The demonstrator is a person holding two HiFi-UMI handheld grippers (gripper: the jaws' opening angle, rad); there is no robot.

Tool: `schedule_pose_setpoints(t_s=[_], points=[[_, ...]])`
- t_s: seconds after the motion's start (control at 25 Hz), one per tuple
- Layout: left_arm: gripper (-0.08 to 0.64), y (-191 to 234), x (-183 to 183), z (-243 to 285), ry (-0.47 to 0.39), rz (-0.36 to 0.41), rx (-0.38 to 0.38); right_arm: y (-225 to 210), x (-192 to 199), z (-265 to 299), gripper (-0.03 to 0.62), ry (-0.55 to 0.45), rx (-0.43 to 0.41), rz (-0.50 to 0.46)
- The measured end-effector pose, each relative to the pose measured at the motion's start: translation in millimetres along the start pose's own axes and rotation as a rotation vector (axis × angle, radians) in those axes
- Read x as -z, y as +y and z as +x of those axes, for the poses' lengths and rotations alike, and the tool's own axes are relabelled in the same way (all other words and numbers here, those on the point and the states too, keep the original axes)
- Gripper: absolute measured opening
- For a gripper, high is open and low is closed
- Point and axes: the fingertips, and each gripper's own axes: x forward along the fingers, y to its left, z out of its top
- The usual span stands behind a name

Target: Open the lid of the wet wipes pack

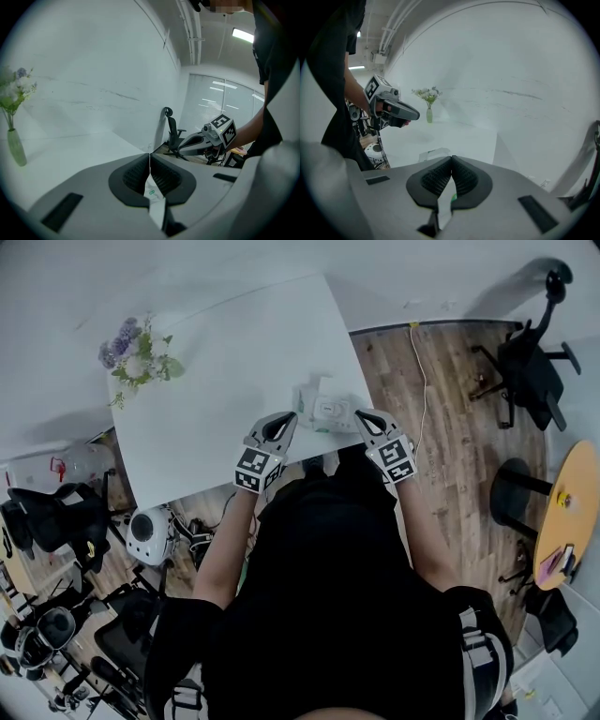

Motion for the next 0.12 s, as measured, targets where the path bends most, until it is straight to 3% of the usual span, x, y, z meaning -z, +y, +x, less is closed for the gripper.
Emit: schedule_pose_setpoints(t_s=[0.12], points=[[0.025,-2.7,0.5,-3.0,-0.003,-0.005,0.000,2.8,-1.4,-3.2,0.015,-0.016,-0.006,0.015]])
